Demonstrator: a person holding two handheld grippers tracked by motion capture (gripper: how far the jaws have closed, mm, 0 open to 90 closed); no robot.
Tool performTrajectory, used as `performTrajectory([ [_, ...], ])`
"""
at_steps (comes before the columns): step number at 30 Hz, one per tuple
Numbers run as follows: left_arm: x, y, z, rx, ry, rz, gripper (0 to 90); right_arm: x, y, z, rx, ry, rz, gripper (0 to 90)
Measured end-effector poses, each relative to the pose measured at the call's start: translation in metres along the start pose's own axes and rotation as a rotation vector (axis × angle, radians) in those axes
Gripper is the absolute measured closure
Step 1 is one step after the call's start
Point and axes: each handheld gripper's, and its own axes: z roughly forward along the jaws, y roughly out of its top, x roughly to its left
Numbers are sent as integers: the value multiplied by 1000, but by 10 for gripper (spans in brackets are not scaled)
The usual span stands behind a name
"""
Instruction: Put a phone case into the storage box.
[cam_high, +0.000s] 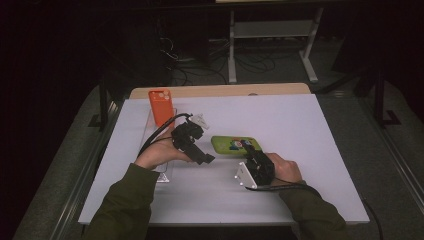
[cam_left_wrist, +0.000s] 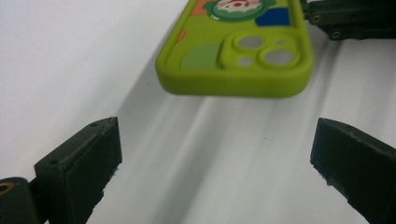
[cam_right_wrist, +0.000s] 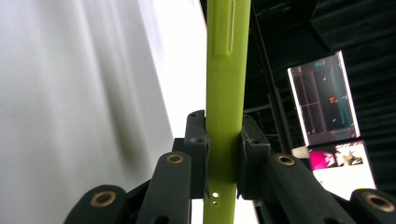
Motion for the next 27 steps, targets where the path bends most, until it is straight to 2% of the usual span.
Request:
performTrajectory([
  [3, 0, -1, 0, -12, 15, 6, 17, -5, 1, -1, 3, 21, 70, 760],
  [4, -1, -1, 1, -28, 15, -12, 17, -6, 0, -2, 2, 17, 85, 760],
  [7, 0, -1, 0, -31, 23, 2, 17, -10, -1, -1, 5, 56, 147, 761],
  [8, 0, -1, 0, -36, 24, 0, 17, -10, 0, -1, 19, 71, 214, 760],
  [12, 0, 0, 0, -42, 38, 5, 17, -14, 0, 0, 34, 116, 331, 760],
  [16, -2, 1, 4, -69, 36, -33, 17, -20, -2, 2, 46, 165, 412, 760],
  [18, -2, 1, 5, -75, 37, -33, 17, -22, -2, 3, 50, 194, 490, 760],
  [20, 1, 1, 3, -56, 48, 11, 17, -25, -4, 4, 51, 219, 543, 760],
  [21, 0, 1, 3, -77, 50, -16, 17, -26, -4, 4, 54, 235, 595, 760],
  [22, 0, 2, 3, -92, 48, -20, 17, -28, -5, 5, 62, 249, 630, 760],
  [23, 1, 3, 1, -86, 51, -4, 17, -29, -5, 5, 66, 262, 670, 760],
  [25, 2, 3, 1, -105, 54, -11, 17, -33, -7, 6, 76, 301, 738, 760],
  [26, 0, 4, 1, -128, 53, -42, 17, -34, -8, 7, 77, 315, 771, 760],
  [27, 1, 4, 0, -128, 53, -40, 17, -36, -9, 7, 75, 328, 798, 760],
])
